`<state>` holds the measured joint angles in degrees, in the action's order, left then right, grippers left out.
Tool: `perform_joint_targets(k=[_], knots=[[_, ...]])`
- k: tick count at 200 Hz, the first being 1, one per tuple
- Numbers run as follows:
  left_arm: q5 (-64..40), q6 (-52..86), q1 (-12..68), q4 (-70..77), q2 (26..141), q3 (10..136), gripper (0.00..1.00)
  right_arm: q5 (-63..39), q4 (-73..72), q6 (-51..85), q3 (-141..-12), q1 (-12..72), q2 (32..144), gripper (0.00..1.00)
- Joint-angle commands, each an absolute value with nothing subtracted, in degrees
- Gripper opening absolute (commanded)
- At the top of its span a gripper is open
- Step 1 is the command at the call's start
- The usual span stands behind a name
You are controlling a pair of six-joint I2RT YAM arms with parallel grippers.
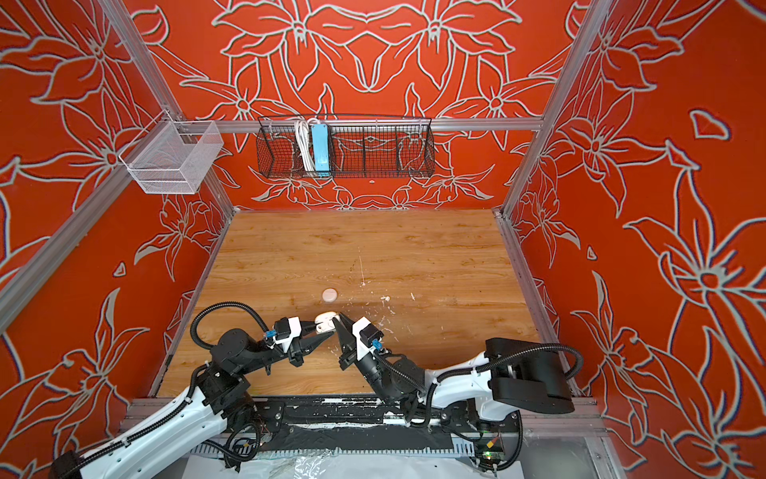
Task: Insert wireless bluetooth earbuds into charging case
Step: Insert the wireless bluetooth earbud into the charging case.
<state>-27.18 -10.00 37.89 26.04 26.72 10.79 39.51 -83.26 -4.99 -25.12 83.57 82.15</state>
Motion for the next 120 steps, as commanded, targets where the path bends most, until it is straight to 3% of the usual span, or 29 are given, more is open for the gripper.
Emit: perform_joint_targets(k=[1, 64, 96, 120], knots=[[-26.6, -9.6, 38.1, 32.7, 25.2, 11.7, 0.0, 40.2, -80.1, -5.0, -22.5, 83.2, 81.6, 0.0], [-26.8, -9.8, 38.1, 32.7, 25.3, 11.8, 0.0, 39.3, -70.6, 0.2, -21.3, 83.8, 76.7, 0.0], [-26.6, -10.0, 38.1, 32.6, 25.8, 11.8, 0.0, 37.0, -61.6, 1.1, -23.5, 83.8, 71.5, 0.5], [-26.6, -10.7, 38.1, 32.3, 26.5, 12.0, 0.0, 36.8, -54.9, 3.5, -24.3, 83.8, 65.5, 0.61]])
